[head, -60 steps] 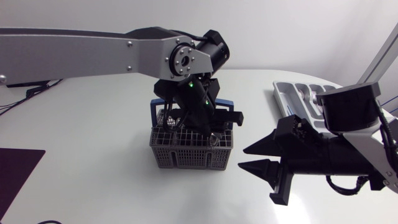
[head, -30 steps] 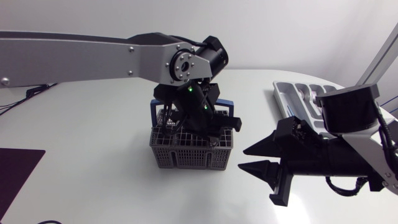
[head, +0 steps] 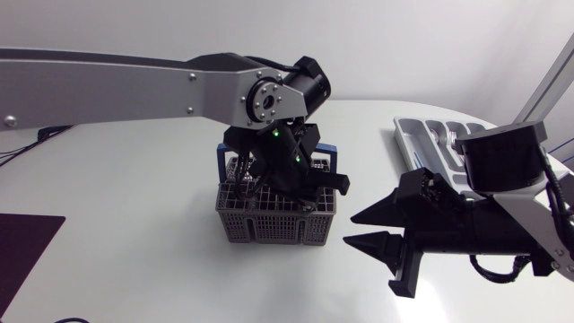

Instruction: Unload the cutlery basket into the drawer organizer.

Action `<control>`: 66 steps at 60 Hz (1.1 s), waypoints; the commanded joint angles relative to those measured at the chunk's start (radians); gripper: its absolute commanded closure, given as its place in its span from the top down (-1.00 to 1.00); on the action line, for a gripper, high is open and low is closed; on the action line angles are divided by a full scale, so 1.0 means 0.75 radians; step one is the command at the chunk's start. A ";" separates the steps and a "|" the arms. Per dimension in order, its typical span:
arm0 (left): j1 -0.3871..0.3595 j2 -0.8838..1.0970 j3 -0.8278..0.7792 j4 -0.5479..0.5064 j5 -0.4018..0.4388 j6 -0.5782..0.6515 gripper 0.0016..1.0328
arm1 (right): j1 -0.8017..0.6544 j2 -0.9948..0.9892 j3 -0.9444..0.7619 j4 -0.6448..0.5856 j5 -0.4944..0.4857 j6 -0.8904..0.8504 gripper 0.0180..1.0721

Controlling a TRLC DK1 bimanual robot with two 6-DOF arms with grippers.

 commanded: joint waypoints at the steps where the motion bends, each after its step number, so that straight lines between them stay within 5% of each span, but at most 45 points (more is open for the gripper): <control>1: 0.004 -0.012 -0.038 0.013 0.007 0.021 -0.61 | 0.014 0.018 -0.038 0.017 0.004 0.014 0.00; 17: 0.014 -0.012 -0.059 0.036 0.022 0.018 -0.62 | 0.018 0.009 -0.042 0.017 0.001 0.012 0.00; 29: 0.024 -0.020 -0.053 0.054 0.022 0.012 -0.94 | 0.020 0.005 -0.044 0.017 0.004 0.012 0.00; 66: 0.061 -0.118 -0.087 0.066 0.146 0.000 -0.94 | 0.026 0.012 -0.044 0.019 0.008 0.004 0.00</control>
